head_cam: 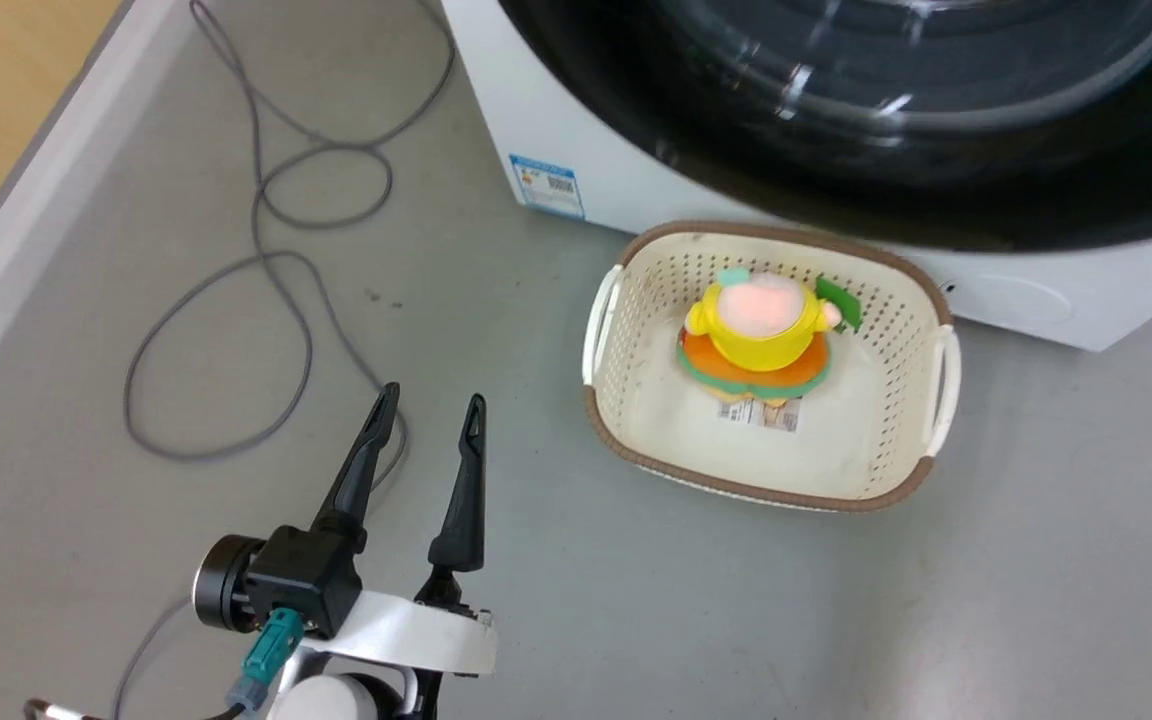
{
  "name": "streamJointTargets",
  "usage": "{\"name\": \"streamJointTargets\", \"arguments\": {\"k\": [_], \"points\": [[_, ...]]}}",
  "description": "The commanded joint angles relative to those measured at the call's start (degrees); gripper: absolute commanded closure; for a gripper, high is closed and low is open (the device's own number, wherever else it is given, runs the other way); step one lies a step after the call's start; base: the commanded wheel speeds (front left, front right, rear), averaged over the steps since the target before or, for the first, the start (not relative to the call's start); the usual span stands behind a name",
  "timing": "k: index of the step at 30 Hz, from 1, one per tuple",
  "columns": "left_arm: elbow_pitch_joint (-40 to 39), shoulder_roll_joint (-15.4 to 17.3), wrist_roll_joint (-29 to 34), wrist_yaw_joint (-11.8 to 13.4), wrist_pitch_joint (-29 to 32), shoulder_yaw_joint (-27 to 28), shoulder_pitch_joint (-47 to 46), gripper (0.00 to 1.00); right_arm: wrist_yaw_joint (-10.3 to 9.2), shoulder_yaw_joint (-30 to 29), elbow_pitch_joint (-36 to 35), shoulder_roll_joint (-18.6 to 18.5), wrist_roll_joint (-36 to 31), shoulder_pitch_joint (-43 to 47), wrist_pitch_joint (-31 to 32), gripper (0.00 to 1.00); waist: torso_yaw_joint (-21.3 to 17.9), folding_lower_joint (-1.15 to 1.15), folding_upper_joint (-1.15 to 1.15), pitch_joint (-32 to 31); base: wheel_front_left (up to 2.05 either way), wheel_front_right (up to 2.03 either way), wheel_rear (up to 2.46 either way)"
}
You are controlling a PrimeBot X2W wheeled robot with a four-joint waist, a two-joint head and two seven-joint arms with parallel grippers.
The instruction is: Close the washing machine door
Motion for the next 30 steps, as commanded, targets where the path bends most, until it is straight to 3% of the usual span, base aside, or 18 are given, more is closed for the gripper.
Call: {"name": "streamJointTargets", "arguments": {"k": [1,8,15,22,30], "points": [[-0.1,-0.1,0.0,0.1,-0.3,-0.1,-1.0,0.0,-0.1,-0.4,1.6,-1.0,0.0,-2.2,0.3,1.0,0.3,-0.01,0.0,0.5,0.0,0.0,0.0],[-0.1,-0.1,-0.5,0.8,-0.3,-0.6,-1.7,0.0,-0.1,-1.9,9.7,-1.0,0.4,-7.8,-0.4,1.0,0.5,-0.01,0.0,0.8,0.0,0.0,0.0],[0.2,-0.1,-0.5,1.1,-0.3,-0.5,-1.4,0.0,-0.1,-0.1,12.3,-0.2,1.5,-8.2,-4.0,1.0,-0.5,-0.01,0.0,-0.7,0.0,0.0,0.0],[1.9,-0.1,-0.3,0.7,-0.3,0.9,0.1,0.0,-0.1,5.6,8.8,1.4,3.3,1.0,-8.4,1.0,-3.8,-0.01,0.0,-6.5,0.0,0.0,0.0],[4.1,-0.1,-0.3,0.1,-0.3,3.0,2.7,0.0,-0.1,3.5,-0.6,4.3,3.2,13.9,-9.4,1.0,-7.7,-0.01,0.0,-12.2,0.0,0.0,0.0]]}}
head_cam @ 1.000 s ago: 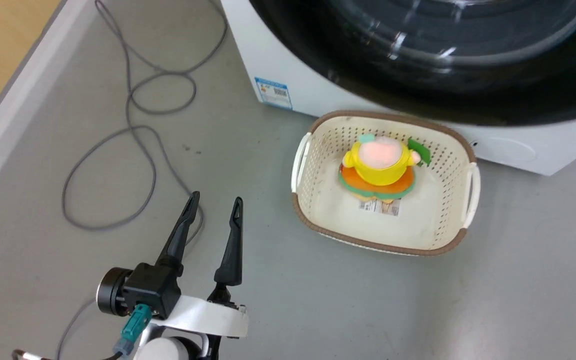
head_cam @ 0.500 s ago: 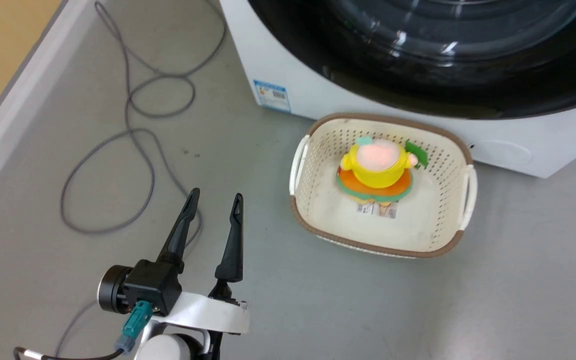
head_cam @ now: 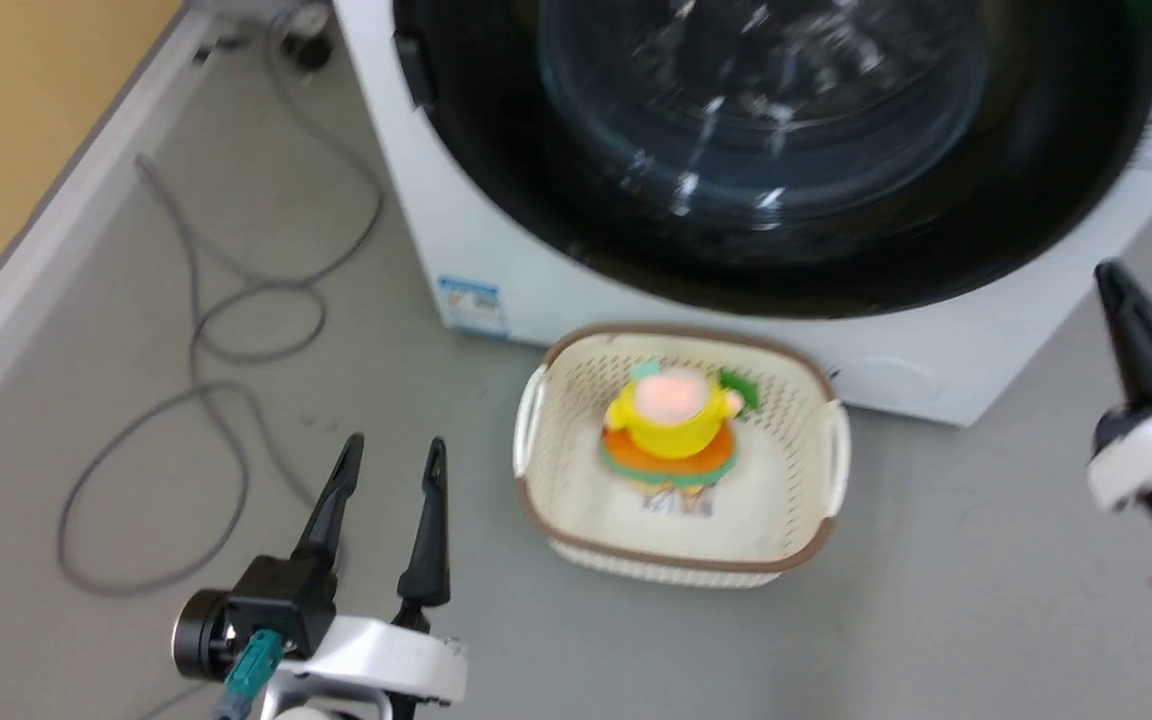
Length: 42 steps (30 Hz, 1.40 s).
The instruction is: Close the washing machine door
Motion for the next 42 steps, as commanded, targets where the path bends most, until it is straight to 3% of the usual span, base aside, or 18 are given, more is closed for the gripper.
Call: {"name": "streamJointTargets", "arguments": {"k": [1,7,13,18,24,25,26,27,42], "points": [[0.2,0.0,0.2,-0.2,-0.3,0.3,0.7,0.0,-0.04,-0.8,-1.3,0.8,-0.4,1.6,-0.3,1.0,-2.3,0.0,0.0,-2.4,0.0,0.0,0.0],[1.4,0.0,0.4,-0.8,-0.3,1.8,2.7,0.0,-0.04,-8.3,-12.9,6.3,-6.9,14.5,-0.3,1.0,-4.6,0.0,0.0,-5.6,0.0,0.0,0.0],[2.4,0.1,0.7,-1.3,-0.3,2.7,4.1,0.0,-0.04,-16.5,-21.8,15.5,-13.0,25.9,-0.3,1.0,-6.0,0.0,0.0,-7.7,0.0,0.0,0.0],[3.1,0.1,0.9,-1.7,-0.3,2.6,5.2,0.0,-0.04,-18.6,-27.3,20.6,-17.2,32.1,-0.2,1.0,-6.6,0.0,0.0,-8.6,0.0,0.0,0.0],[3.6,0.1,1.0,-1.8,-0.3,2.5,6.6,0.0,-0.04,-18.4,-30.7,23.1,-19.4,35.9,1.9,1.0,-7.2,0.0,0.0,-9.7,0.0,0.0,0.0],[3.7,0.1,1.0,-1.8,-0.3,2.4,6.7,0.0,-0.04,-18.2,-30.9,23.3,-19.7,36.2,2.2,0.75,-7.2,0.0,0.0,-9.8,0.0,0.0,0.0],[3.7,0.1,1.0,-1.7,-0.3,2.4,6.8,0.0,-0.04,-18.1,-31.1,23.4,-20.1,36.5,2.3,0.09,-7.2,0.0,0.0,-9.9,0.0,0.0,0.0],[3.7,0.1,1.0,-1.7,-0.3,2.3,6.9,0.0,-0.04,-18.0,-31.2,23.5,-20.3,36.7,2.4,0.0,-7.2,0.0,0.0,-10.1,0.0,0.0,0.0],[3.8,0.0,1.5,-1.1,-0.3,2.0,6.3,0.0,-0.04,-18.0,-31.1,24.2,-20.7,37.4,2.5,0.0,-7.0,0.0,0.0,-10.0,0.0,0.0,0.0]]}}
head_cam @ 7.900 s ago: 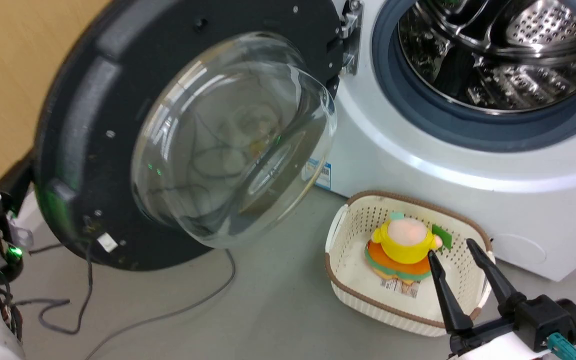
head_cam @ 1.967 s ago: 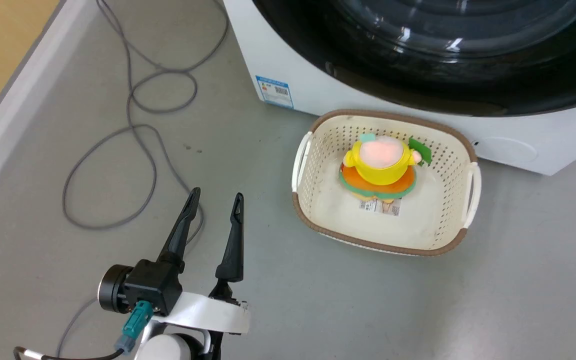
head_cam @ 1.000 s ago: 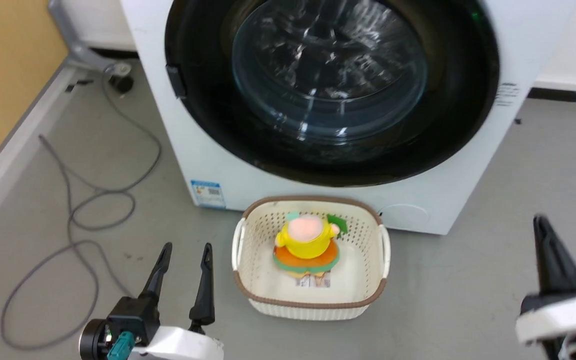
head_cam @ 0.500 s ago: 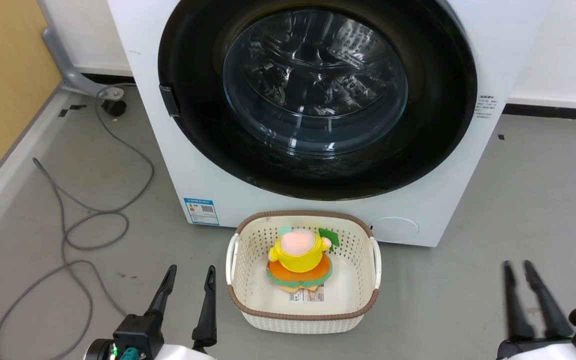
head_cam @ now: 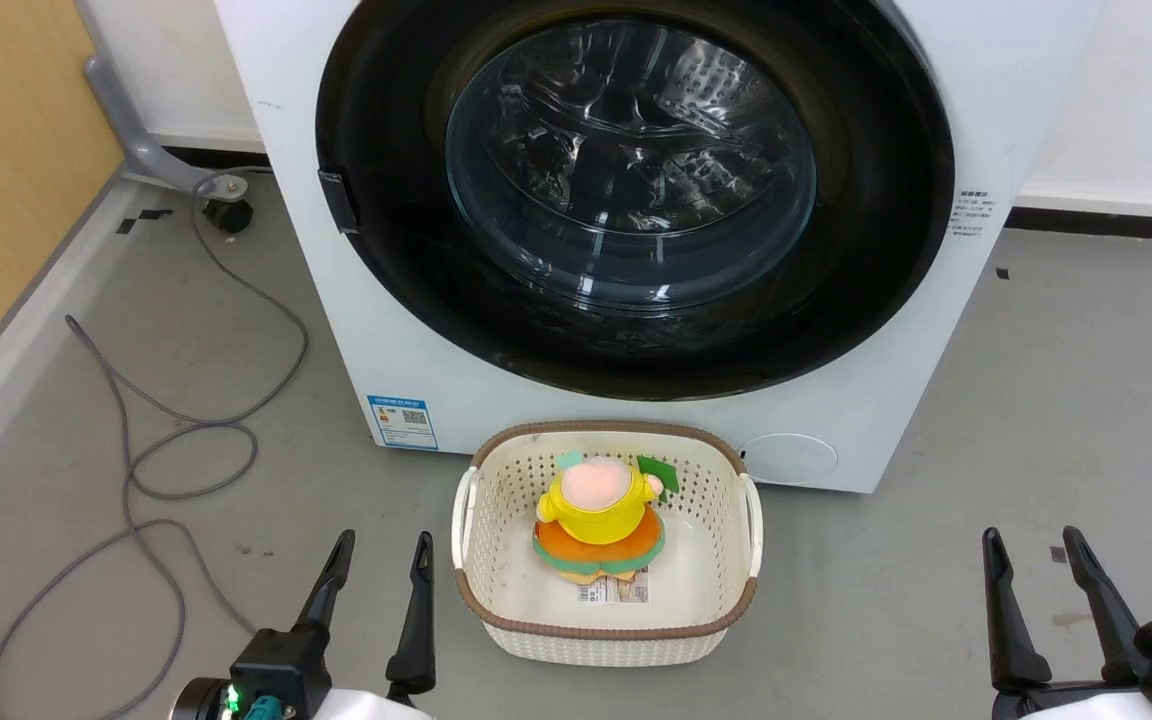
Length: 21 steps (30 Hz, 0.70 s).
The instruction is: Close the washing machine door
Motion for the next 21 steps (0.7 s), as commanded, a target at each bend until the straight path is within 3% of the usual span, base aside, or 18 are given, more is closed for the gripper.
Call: {"name": "streamJointTargets", "arguments": {"k": [1,6,7,21], "points": [[0.0,0.1,0.5,0.2,-0.3,-0.1,-0.1,0.0,-0.04,0.0,-0.1,0.4,-0.4,0.6,0.0,0.0,0.0,0.0,0.0,0.0,0.0,0.0,0.0],[-0.6,0.0,0.5,0.2,-0.3,0.1,-0.3,0.0,-0.04,0.1,0.1,0.4,-0.4,0.5,-0.2,0.0,0.1,0.0,0.0,-0.1,0.0,0.0,0.0],[-0.5,0.0,0.0,0.0,0.0,0.1,0.0,1.0,0.0,0.1,0.1,0.1,-0.2,0.0,0.0,1.0,0.1,0.0,0.0,-0.1,0.0,0.0,0.0],[-1.0,0.0,0.7,0.1,1.3,0.7,-0.2,1.0,0.0,0.5,0.0,0.1,-0.9,-0.6,1.0,1.0,0.0,0.0,0.0,-0.1,0.0,0.0,0.0]]}}
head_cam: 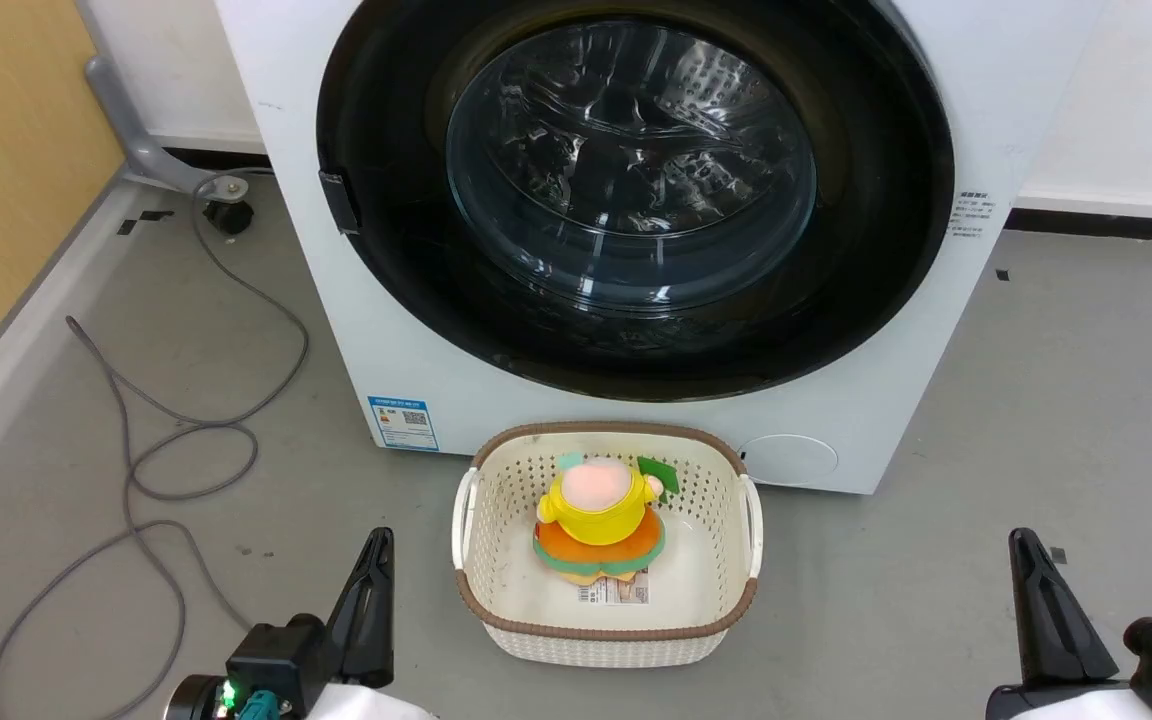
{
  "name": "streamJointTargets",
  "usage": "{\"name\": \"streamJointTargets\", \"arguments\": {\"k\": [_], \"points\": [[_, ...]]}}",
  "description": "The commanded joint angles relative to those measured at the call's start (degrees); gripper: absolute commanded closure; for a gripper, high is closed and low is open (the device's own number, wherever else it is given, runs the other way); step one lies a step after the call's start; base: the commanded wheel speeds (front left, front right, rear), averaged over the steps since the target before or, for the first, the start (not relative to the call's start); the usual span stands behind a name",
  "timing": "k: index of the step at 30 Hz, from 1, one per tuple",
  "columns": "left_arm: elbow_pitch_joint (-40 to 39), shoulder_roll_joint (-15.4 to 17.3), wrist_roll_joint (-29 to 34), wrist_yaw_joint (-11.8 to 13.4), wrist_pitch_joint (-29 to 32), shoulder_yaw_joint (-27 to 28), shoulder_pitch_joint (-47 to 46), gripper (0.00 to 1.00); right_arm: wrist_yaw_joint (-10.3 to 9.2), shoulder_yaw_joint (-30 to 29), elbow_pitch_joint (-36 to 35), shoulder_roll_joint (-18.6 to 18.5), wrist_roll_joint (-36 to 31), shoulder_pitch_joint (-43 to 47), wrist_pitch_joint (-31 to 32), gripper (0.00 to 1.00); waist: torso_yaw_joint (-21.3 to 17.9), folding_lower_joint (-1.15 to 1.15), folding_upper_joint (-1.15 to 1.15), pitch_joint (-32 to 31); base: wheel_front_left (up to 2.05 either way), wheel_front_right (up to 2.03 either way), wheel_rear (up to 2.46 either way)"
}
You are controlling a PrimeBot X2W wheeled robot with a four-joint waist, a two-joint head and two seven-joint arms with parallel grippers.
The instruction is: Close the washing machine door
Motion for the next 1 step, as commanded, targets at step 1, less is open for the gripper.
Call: {"name": "streamJointTargets", "arguments": {"k": [1], "points": [[-0.3,0.0,0.7,0.1,0.3,0.3,-0.2,1.0,0.0,0.2,-0.1,0.0,-0.6,-0.5,0.2,1.0,0.0,0.0,0.0,0.0,0.0,0.0,0.0]]}}
